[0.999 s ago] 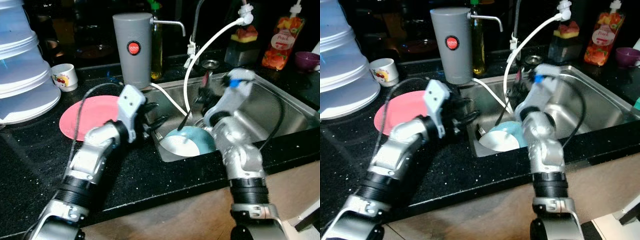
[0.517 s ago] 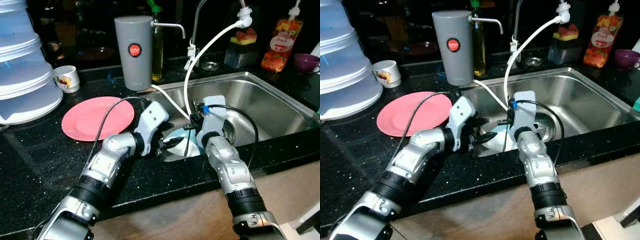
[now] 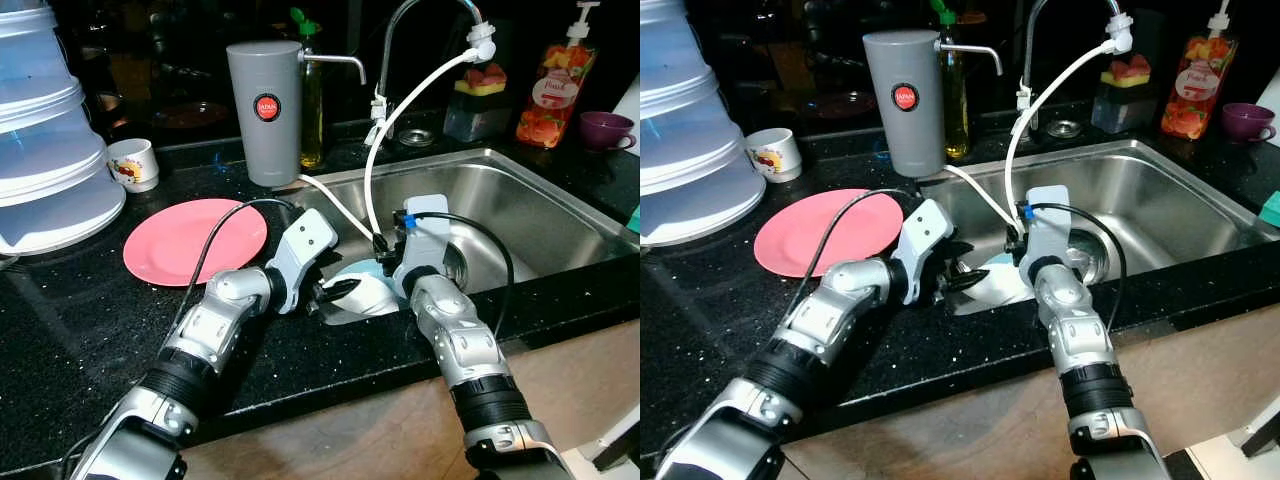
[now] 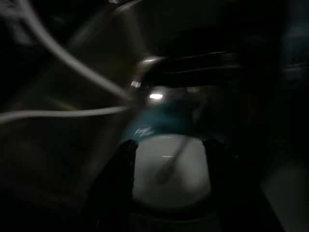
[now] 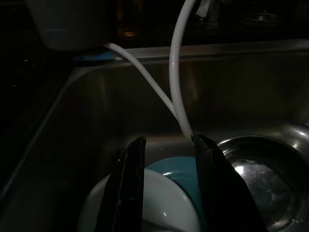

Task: Kitchen organization

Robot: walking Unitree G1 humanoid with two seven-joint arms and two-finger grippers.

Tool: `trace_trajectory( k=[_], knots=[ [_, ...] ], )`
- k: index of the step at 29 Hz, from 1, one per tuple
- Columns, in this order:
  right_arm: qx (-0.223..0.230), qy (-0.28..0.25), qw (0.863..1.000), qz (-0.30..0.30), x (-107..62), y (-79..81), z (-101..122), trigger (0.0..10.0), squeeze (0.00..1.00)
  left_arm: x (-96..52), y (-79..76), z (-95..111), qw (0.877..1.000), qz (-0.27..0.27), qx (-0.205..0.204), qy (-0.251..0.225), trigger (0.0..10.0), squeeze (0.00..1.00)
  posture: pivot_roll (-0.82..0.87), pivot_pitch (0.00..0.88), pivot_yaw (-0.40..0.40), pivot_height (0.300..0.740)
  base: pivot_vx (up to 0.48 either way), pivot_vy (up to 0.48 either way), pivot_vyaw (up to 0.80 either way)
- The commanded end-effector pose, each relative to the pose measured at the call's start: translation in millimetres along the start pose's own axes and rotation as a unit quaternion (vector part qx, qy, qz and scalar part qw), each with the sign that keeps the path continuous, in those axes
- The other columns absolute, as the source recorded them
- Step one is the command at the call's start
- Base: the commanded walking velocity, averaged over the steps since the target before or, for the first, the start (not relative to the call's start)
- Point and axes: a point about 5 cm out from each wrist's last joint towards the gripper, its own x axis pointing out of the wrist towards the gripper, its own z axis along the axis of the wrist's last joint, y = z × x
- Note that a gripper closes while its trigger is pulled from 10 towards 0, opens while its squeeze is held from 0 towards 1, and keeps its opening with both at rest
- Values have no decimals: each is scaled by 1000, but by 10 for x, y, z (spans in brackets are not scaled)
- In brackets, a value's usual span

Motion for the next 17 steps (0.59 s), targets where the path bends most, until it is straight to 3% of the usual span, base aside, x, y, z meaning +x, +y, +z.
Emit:
trace_trajectory(
  k=[1,3,4,5,8,9,10,12,13,14,15,17],
  knots=[
    [2,32,999,-10,-35,-20,-164,10000,0,-85,201,33,996,62,54,17,10000,0,31,21,89,740,0,0,0],
    [5,30,999,-12,-33,-24,-152,10000,0,-116,269,46,993,86,76,26,10000,0,31,21,89,740,0,0,0],
    [20,24,999,-13,-26,-20,-117,10000,0,-206,383,58,984,114,127,53,10000,427,36,27,91,740,0,0,0],
    [25,22,999,-12,-22,-13,-98,10000,0,-249,423,63,980,123,142,63,10000,1000,38,28,91,740,0,0,0],
    [28,19,999,-11,-16,-3,-76,10000,0,-296,459,73,977,131,155,70,10000,1000,39,30,89,740,0,0,0],
    [38,13,999,-4,-7,24,-41,10000,0,-377,532,122,968,171,170,67,10000,1000,39,30,89,740,0,0,0],
    [45,10,999,1,-1,45,-20,10000,0,-435,589,135,964,198,166,65,10000,863,40,33,90,740,0,0,0],
    [52,8,999,6,3,65,-1,10000,0,-491,646,141,960,223,159,64,10000,863,40,33,90,740,0,0,0],
    [61,6,998,11,6,83,14,10000,0,-551,707,127,957,247,138,62,10000,0,42,35,92,740,0,0,0],
    [74,2,997,20,11,115,45,10000,0,-707,857,63,945,301,111,70,10000,0,42,35,92,740,0,0,0],
    [74,2,997,20,11,115,45,10000,0,-707,857,63,945,301,111,70,10000,0,42,35,92,740,0,0,0],
    [98,0,994,39,14,170,79,10000,0,-973,1042,-99,929,354,59,94,10000,0,42,35,92,740,0,0,0]
  ],
)
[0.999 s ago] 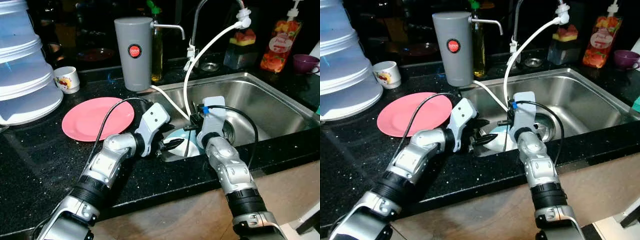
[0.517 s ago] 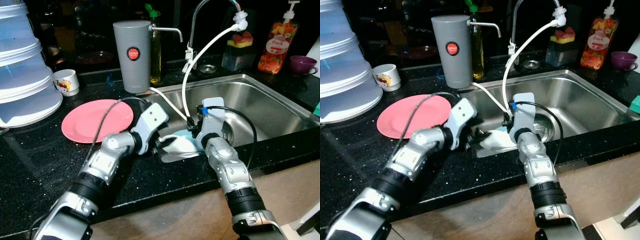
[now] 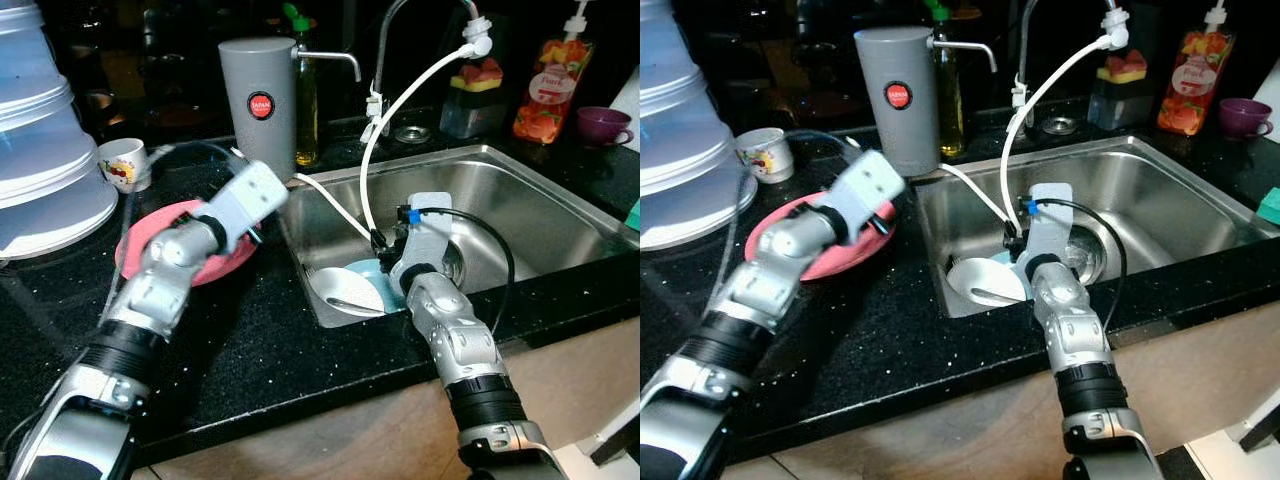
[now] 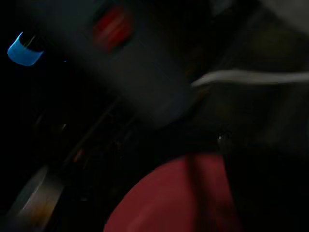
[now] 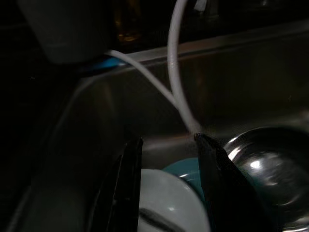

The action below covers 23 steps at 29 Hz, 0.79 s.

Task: Kitchen organization

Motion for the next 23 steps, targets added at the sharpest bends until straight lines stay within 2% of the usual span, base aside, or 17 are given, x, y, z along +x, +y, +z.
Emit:
trace_trajectory(
  k=[1,2,5,6,7,9,10,11,12,14,17,18,19,20,21,23],
  knots=[
    [20,4,1000,17,10,70,15,10000,0,-77,154,-215,998,29,-33,41,10000,0,42,35,92,740,0,0,0],
    [36,3,999,28,12,118,30,10000,0,-155,288,-358,995,51,-63,65,10000,0,51,37,89,740,0,0,0],
    [46,2,998,38,13,164,42,10000,0,-224,392,-462,990,75,-85,83,10000,0,52,38,90,740,0,0,0],
    [52,0,998,45,14,207,51,10000,0,-329,531,-618,978,121,-125,112,10000,0,53,38,89,740,0,0,0],
    [52,0,998,45,14,207,51,10000,0,-329,531,-618,978,121,-125,112,10000,0,53,38,89,740,0,0,0],
    [56,0,997,49,15,229,53,10000,0,-418,621,-757,964,152,-169,138,10000,0,53,38,89,740,0,0,0],
    [56,0,997,49,15,229,53,10000,0,-418,621,-757,964,152,-169,138,10000,0,53,38,89,740,0,0,0],
    [57,0,997,51,16,235,53,10000,0,-451,644,-813,958,159,-187,146,10000,0,53,38,89,740,0,0,0],
    [60,0,997,53,15,245,54,10000,0,-487,644,-888,950,154,-222,158,10000,0,59,41,86,740,0,0,0],
    [63,0,996,57,14,257,57,10000,0,-528,635,-968,938,144,-266,169,10000,0,59,41,86,740,0,0,0],
    [67,0,996,60,15,264,69,10000,0,-554,616,-1010,927,135,-300,181,10000,0,58,43,88,740,0,0,0],
    [69,0,996,60,16,263,74,10000,0,-561,600,-1028,920,132,-318,187,10000,43,58,43,88,740,0,0,0],
    [69,0,996,60,16,263,74,10000,0,-561,600,-1028,920,132,-318,187,10000,43,58,43,88,740,0,0,0],
    [74,-1,995,61,16,265,83,10000,0,-574,580,-1061,908,128,-345,200,10000,0,57,45,89,740,0,0,0],
    [79,-1,995,63,16,270,86,10000,0,-576,565,-1076,902,123,-360,205,10000,0,57,45,89,740,0,0,0],
    [81,-1,995,64,16,274,88,10000,0,-577,556,-1085,898,119,-370,208,10000,0,57,45,89,740,0,0,0]
  ],
)
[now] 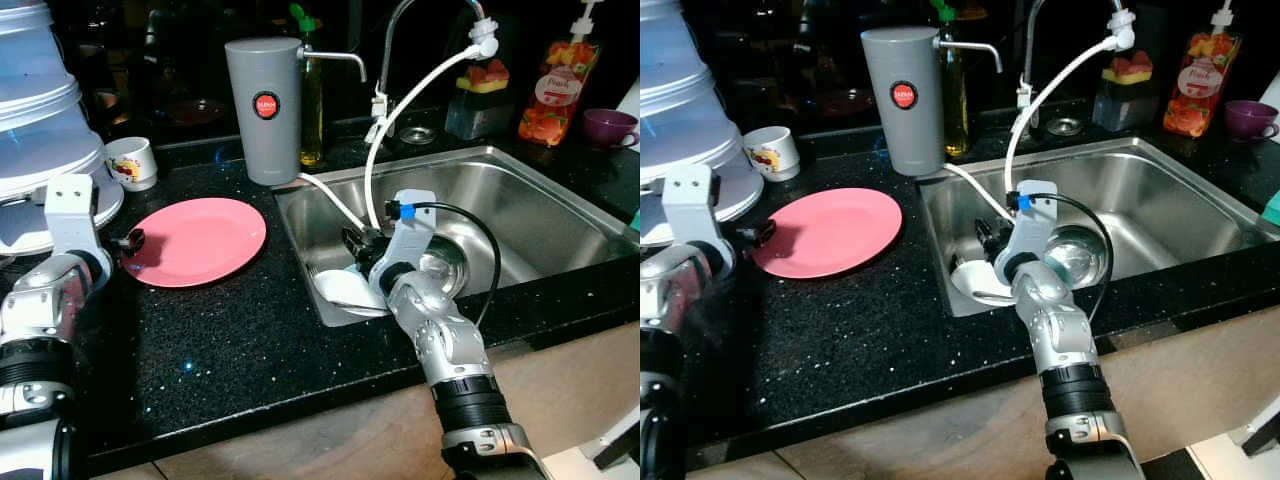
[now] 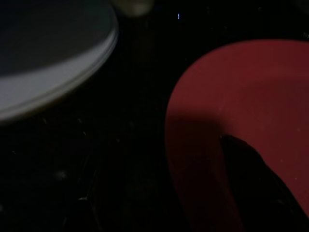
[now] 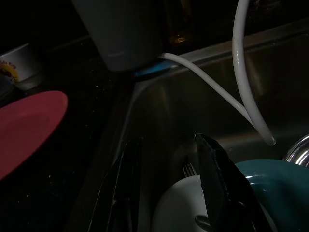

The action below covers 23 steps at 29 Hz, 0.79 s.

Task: Kitchen organization

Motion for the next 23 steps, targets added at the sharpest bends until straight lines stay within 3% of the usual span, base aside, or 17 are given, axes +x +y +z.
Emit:
trace_trajectory(
  k=[1,4,9,11,13,14,16,23],
  knots=[
    [11,-2,1000,13,19,61,40,10000,0,6,30,-39,999,-1,-26,19,10000,0,57,45,89,740,0,0,0],
    [14,-2,1000,18,21,79,42,10000,0,15,53,-88,997,-1,-60,39,10000,0,58,44,88,740,0,0,0],
    [15,-2,1000,19,22,86,43,10000,0,16,63,-110,996,0,-75,49,10000,0,58,44,88,740,0,0,0],
    [17,-2,1000,20,25,91,45,10000,0,16,73,-131,994,1,-96,57,10000,0,61,47,89,740,0,0,0],
    [20,-2,1000,20,29,93,49,10000,0,26,88,-146,987,3,-148,63,10000,0,62,47,87,740,0,0,0],
    [20,-2,1000,20,29,93,49,10000,0,26,88,-146,987,3,-148,63,10000,0,62,47,87,740,0,0,0],
    [22,-3,1000,21,30,93,54,10000,0,50,51,-150,981,-6,-183,66,10000,0,62,47,87,740,0,0,0],
    [24,-4,1000,20,31,83,68,10000,0,109,-144,-148,973,-48,-214,76,10000,0,55,42,89,740,0,0,0]
  ],
)
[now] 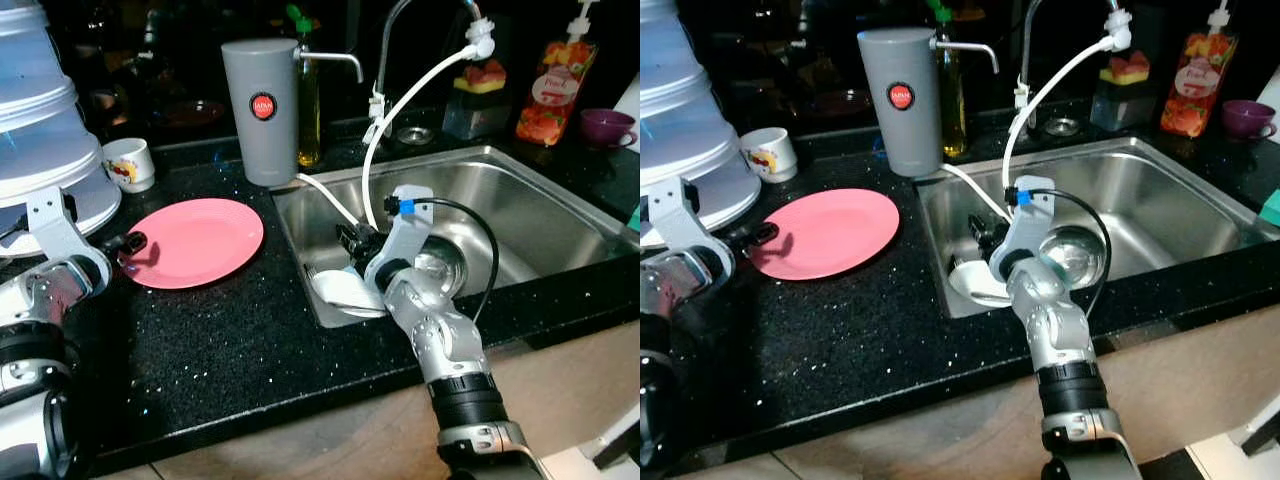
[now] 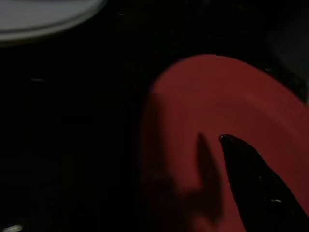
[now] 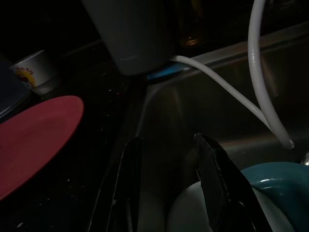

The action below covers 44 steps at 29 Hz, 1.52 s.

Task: Kitchen organization

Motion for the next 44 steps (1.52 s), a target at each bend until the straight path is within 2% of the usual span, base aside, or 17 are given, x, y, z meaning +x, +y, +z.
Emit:
trace_trajectory(
  k=[1,4,5,6,7,9,23,28,30,32,34,36,39,41,42,43,44],
  knots=[
    [5,-4,1000,5,8,21,54,10000,0,54,-40,-178,999,-12,-25,41,10000,0,54,42,90,740,0,0,0],
    [7,-5,1000,4,6,16,57,10000,0,69,-88,-187,998,-22,-37,44,10000,0,54,42,90,740,0,0,0],
    [8,-5,1000,3,6,15,59,10000,0,77,-113,-191,997,-28,-48,46,6588,0,54,42,90,740,0,0,0],
    [9,-4,1000,3,6,15,60,10000,0,83,-128,-193,997,-32,-54,46,6588,0,54,42,90,740,0,0,0],
    [10,-4,1000,3,6,14,60,10000,0,87,-139,-194,997,-34,-59,47,3176,0,54,42,90,740,0,0,0],
    [11,-4,1000,3,6,13,62,10000,0,92,-152,-206,997,-36,-55,49,0,0,53,39,89,740,0,0,0],
    [19,-3,1000,6,11,28,57,10000,0,90,-122,-217,996,-25,-82,31,0,0,53,30,84,740,0,0,0],
    [21,-4,1000,5,14,26,65,10000,0,85,-133,-164,997,-30,-71,2,0,0,53,37,83,740,0,0,0],
    [22,-5,1000,5,13,22,70,10000,0,68,-182,-72,997,-55,-35,-44,0,0,54,39,83,740,0,0,0],
    [24,-7,1000,3,14,19,83,10000,0,30,-259,46,991,-91,-36,-94,0,0,53,40,83,740,0,0,0],
    [28,-13,1000,-1,15,9,110,10000,0,-84,-445,214,967,-190,-44,-162,0,0,52,42,84,740,0,0,0],
    [30,-15,999,-2,16,6,118,10000,0,-124,-501,248,958,-221,-46,-176,0,0,52,42,84,740,0,0,0],
    [63,-38,997,-4,30,11,197,10000,0,-306,-747,277,916,-349,-51,-190,0,0,52,43,82,740,0,0,0],
    [78,-44,996,-2,33,22,219,10000,0,-324,-767,270,911,-362,-54,-191,0,0,52,43,82,740,0,0,0],
    [103,-56,993,6,34,42,253,10000,0,-337,-779,265,907,-370,-57,-193,0,0,52,43,82,740,0,0,0],
    [166,-75,983,20,26,68,313,10000,0,-345,-791,252,904,-376,-57,-197,0,0,50,45,79,740,0,0,0],
    [221,-92,970,39,12,95,369,10000,204,-348,-799,239,902,-378,-57,-198,0,0,50,45,79,740,0,0,0]
  ],
)
